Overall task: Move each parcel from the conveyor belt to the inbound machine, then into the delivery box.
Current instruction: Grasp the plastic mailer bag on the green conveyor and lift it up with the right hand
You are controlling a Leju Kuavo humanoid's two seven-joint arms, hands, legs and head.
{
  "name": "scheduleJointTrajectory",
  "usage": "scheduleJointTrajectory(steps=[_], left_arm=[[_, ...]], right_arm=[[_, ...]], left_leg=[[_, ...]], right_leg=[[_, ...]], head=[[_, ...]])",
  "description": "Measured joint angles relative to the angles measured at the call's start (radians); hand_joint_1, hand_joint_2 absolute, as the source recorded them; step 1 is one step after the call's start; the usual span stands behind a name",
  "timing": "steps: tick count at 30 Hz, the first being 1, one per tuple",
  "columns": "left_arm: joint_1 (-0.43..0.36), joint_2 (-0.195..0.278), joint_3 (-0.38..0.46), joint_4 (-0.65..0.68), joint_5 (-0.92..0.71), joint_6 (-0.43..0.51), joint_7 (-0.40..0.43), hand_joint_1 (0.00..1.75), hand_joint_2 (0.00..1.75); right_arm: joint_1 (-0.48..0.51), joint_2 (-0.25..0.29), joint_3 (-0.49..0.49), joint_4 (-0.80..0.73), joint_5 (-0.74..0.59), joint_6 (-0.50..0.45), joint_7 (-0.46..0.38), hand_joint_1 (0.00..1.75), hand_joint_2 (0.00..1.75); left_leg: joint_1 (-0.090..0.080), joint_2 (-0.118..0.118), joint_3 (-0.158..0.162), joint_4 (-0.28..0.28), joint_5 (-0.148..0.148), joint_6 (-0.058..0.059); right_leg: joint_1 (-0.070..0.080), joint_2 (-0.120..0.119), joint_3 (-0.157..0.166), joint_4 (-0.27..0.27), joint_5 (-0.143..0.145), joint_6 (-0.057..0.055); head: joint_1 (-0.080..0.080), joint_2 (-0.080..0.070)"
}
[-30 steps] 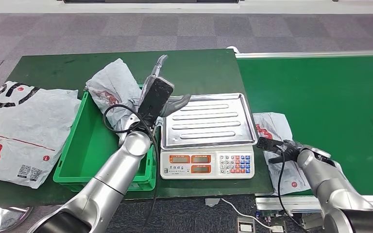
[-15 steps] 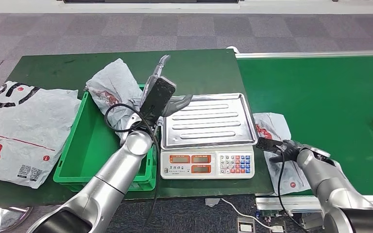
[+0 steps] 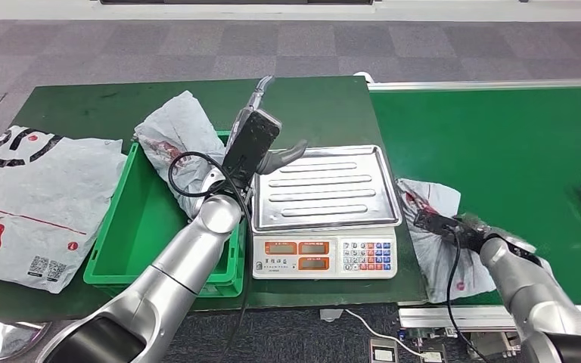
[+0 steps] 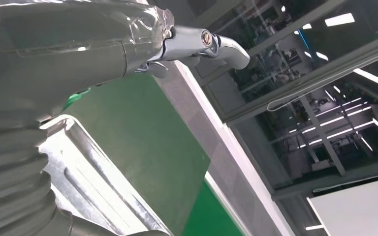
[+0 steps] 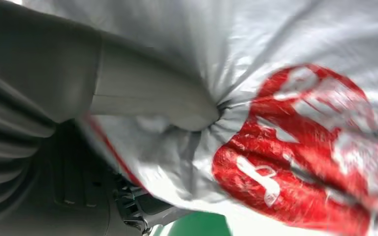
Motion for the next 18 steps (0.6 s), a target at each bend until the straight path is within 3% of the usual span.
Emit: scheduleJointTrajectory(steps=[4,7,9,14,18], left_arm=[[0.0,0.012,-0.002,0.0,0.003,0.005,0.0,0.0,1.75],[0.002,0.019,-0.002,-0.002,0.003,0.01,0.0,0.0,1.75],[0.009,0.024,-0.002,-0.008,0.003,0.019,-0.003,0.0,1.75],[0.032,0.031,-0.002,-0.02,-0.008,0.042,-0.015,0.0,1.75],[0.029,0.022,-0.002,-0.012,-0.012,0.053,-0.019,0.0,1.75]], right_arm=[[0.015,-0.044,0.029,-0.094,-0.073,0.024,0.007,1.75,1.75],[0.013,-0.057,0.054,-0.127,-0.091,-0.019,0.001,1.75,1.75],[0.01,-0.058,0.066,-0.147,-0.094,-0.103,0.002,1.75,1.75],[0.003,-0.026,0.067,-0.271,-0.136,-0.416,0.061,1.75,1.75],[0.016,-0.001,0.055,-0.408,-0.157,-0.53,0.077,1.75,1.75]], left_leg=[[0.0,0.0,0.0,0.0,0.0,0.0],[0.0,0.001,0.0,0.0,0.0,0.0],[0.0,0.001,0.0,0.0,0.0,0.0],[0.0,0.002,0.0,0.0,0.0,0.0],[0.001,0.0,0.001,0.0,0.001,0.0]], right_leg=[[0.0,0.0,0.0,0.0,0.0,0.0],[0.0,0.001,0.0,0.0,0.0,0.0],[0.0,0.001,0.0,0.0,0.0,0.0],[0.0,0.001,0.0,0.0,0.0,0.0],[0.001,0.0,0.0,0.0,0.0,0.0]], head=[[0.0,0.0],[0.0,0.0],[0.0,0.0],[0.0,0.0],[0.0,0.0]])
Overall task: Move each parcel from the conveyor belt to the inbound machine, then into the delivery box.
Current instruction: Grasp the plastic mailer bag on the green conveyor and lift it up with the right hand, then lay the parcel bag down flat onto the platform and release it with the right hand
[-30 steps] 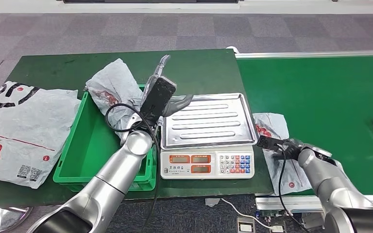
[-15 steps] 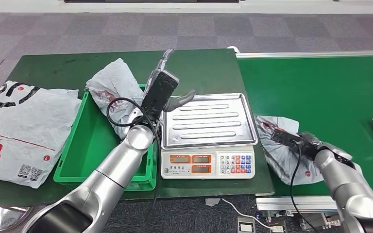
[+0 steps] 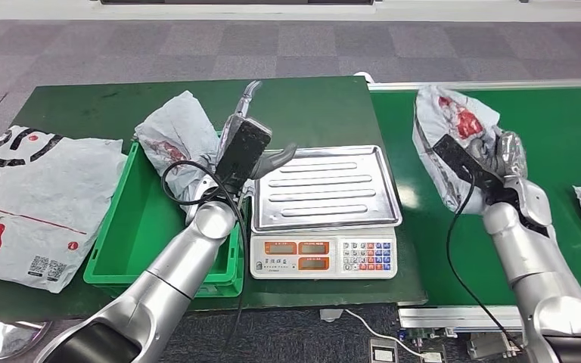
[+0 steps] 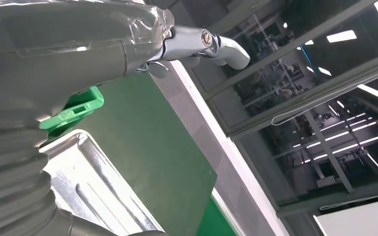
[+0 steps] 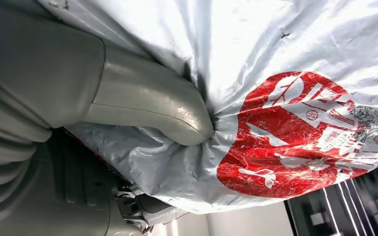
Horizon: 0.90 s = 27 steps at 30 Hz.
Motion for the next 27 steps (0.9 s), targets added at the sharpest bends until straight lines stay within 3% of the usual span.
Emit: scheduleJointTrajectory(steps=[8,12,17,22,27], left_arm=[[-0.079,-0.053,0.0,0.099,0.033,0.009,-0.027,0.0,1.75],[-0.116,-0.072,-0.006,0.152,0.053,0.022,-0.035,0.0,1.75],[-0.136,-0.083,-0.02,0.183,0.061,0.025,-0.037,0.0,1.75],[-0.145,-0.088,-0.032,0.199,0.073,0.026,-0.037,0.0,1.75],[-0.15,-0.089,-0.038,0.206,0.081,0.037,-0.037,0.0,1.75]], right_arm=[[0.12,0.003,-0.113,-0.24,-0.122,-0.25,-0.132,1.75,1.75],[0.177,-0.003,-0.132,-0.297,-0.134,-0.214,-0.138,1.75,1.75],[0.178,0.009,-0.107,-0.287,-0.121,-0.18,-0.117,1.75,1.75],[0.14,0.047,-0.056,-0.236,-0.126,-0.161,-0.093,1.75,1.75],[0.06,0.124,0.011,-0.126,-0.082,-0.054,-0.024,1.75,1.75]], left_leg=[[-0.001,-0.002,-0.001,0.001,-0.001,0.001],[-0.001,0.001,-0.001,0.0,-0.002,0.001],[-0.001,0.002,-0.001,0.0,-0.001,0.001],[0.0,0.002,0.0,0.0,0.0,0.0],[0.0,0.005,0.0,-0.001,0.0,0.0]], right_leg=[[-0.001,-0.001,0.001,-0.001,0.0,0.001],[-0.001,0.001,0.0,-0.001,0.0,0.001],[0.0,0.002,0.0,0.0,0.0,0.0],[0.0,0.002,0.0,0.0,0.0,0.0],[0.0,0.006,0.0,0.001,0.001,0.0]], head=[[0.0,0.0],[0.0,0.0],[0.0,0.0],[0.0,0.0],[0.0,0.0]])
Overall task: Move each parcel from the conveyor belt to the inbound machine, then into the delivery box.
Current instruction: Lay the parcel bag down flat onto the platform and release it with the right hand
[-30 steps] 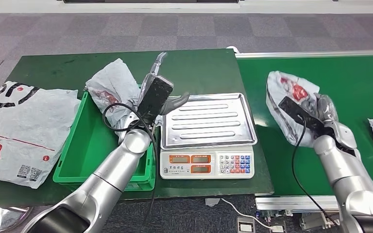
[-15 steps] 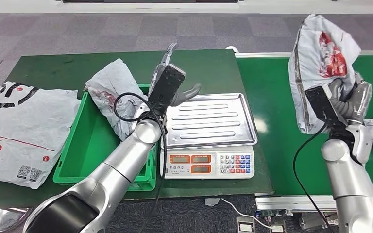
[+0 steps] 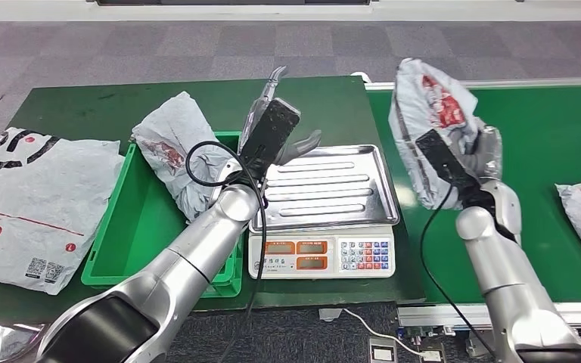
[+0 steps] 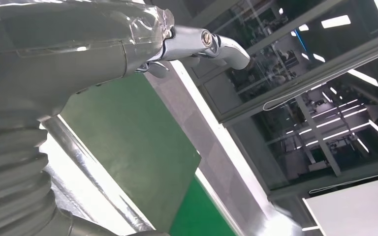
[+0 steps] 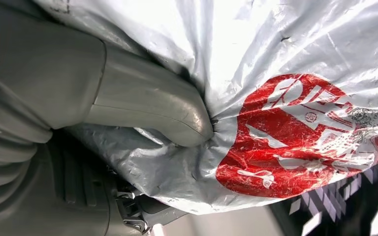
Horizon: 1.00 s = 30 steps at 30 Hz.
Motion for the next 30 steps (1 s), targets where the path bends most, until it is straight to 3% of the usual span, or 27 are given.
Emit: scheduleJointTrajectory(steps=[10,19,29,30], left_arm=[[0.001,0.011,-0.012,-0.009,0.012,0.009,0.0,0.0,1.75],[0.02,0.035,-0.012,-0.022,0.036,0.024,-0.024,0.0,1.75],[0.021,0.043,-0.013,-0.027,0.054,0.039,-0.034,0.0,1.75],[0.021,0.044,-0.013,-0.027,0.054,0.039,-0.034,0.0,1.75]], right_arm=[[-0.083,0.135,0.135,0.207,0.041,0.193,0.083,1.75,1.75],[-0.125,0.222,0.216,0.32,0.017,0.302,-0.023,1.75,1.75],[-0.135,0.25,0.279,0.337,0.012,0.238,-0.085,1.75,1.75],[-0.135,0.251,0.281,0.337,0.012,0.238,-0.085,1.31,1.75]], left_leg=[[0.0,-0.003,-0.001,0.0,0.001,-0.001],[0.001,-0.004,-0.001,0.0,0.001,-0.001],[0.001,-0.004,-0.001,0.0,0.001,-0.001],[0.001,-0.004,-0.001,0.0,0.001,-0.001]], right_leg=[[0.0,-0.003,0.0,0.0,0.0,0.0],[0.0,-0.004,0.0,0.0,0.0,0.0],[0.0,-0.004,0.0,0.0,0.0,0.0],[0.0,-0.004,0.0,0.0,0.0,0.0]], head=[[0.0,0.0],[0.0,0.0],[0.0,0.0],[0.0,0.0]])
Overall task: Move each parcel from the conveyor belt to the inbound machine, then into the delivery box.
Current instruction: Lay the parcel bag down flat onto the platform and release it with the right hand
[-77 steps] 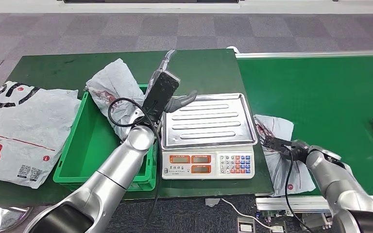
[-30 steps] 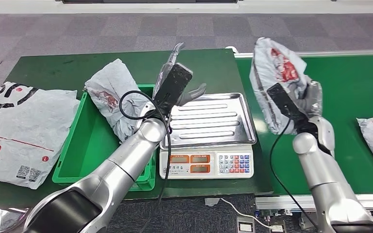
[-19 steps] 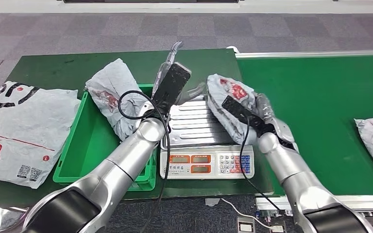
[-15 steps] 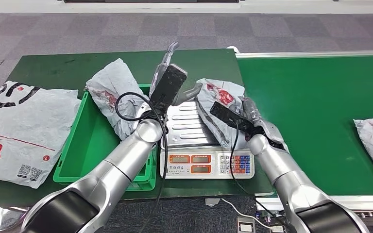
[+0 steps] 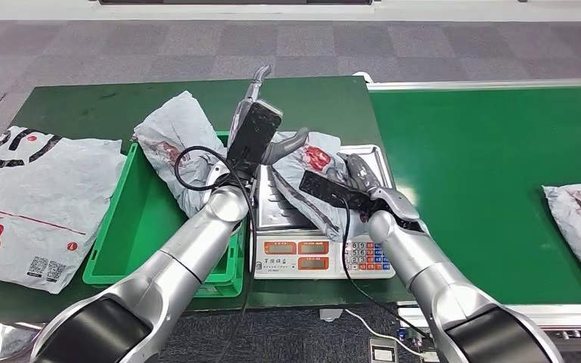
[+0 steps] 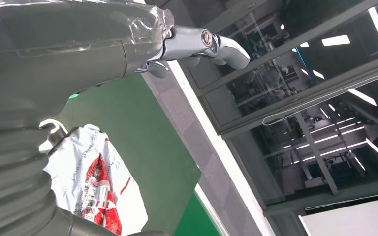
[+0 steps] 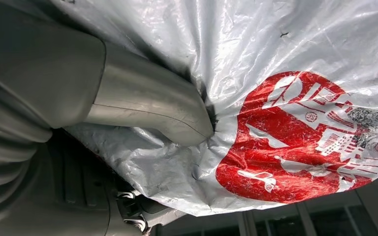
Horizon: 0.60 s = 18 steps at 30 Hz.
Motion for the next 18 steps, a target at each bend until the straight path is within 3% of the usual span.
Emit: scheduleJointTrajectory(steps=[3,6,11,18], left_arm=[[0.0,0.001,0.0,0.0,0.0,0.0,0.0,0.0,1.75],[0.0,0.001,0.0,0.001,0.003,0.0,-0.002,0.0,1.75],[-0.001,0.001,-0.005,0.01,0.007,0.013,-0.019,0.0,1.75],[-0.002,0.001,-0.016,0.026,0.009,0.02,-0.025,0.0,1.75]], right_arm=[[0.0,0.002,0.003,0.0,0.001,-0.006,0.0,0.0,1.75],[0.0,0.004,0.004,0.0,0.003,-0.054,-0.005,0.0,1.75],[0.006,-0.001,0.0,-0.028,-0.042,-0.22,-0.035,0.0,1.75],[0.025,-0.02,-0.013,-0.089,-0.075,-0.262,-0.042,0.0,1.75]], left_leg=[[0.0,0.0,0.0,0.0,0.0,0.0],[0.0,0.0,0.0,0.0,0.0,0.0],[0.0,0.0,0.0,0.0,0.0,0.0],[0.0,0.001,0.0,0.0,0.0,0.0]], right_leg=[[0.0,0.0,0.0,0.0,0.0,0.0],[0.0,0.0,0.0,0.0,0.0,0.0],[0.0,0.0,0.0,0.0,0.0,0.0],[0.0,0.001,0.0,0.0,0.0,0.0]], head=[[0.0,0.0],[0.0,0.0],[0.0,0.0],[0.0,0.0]])
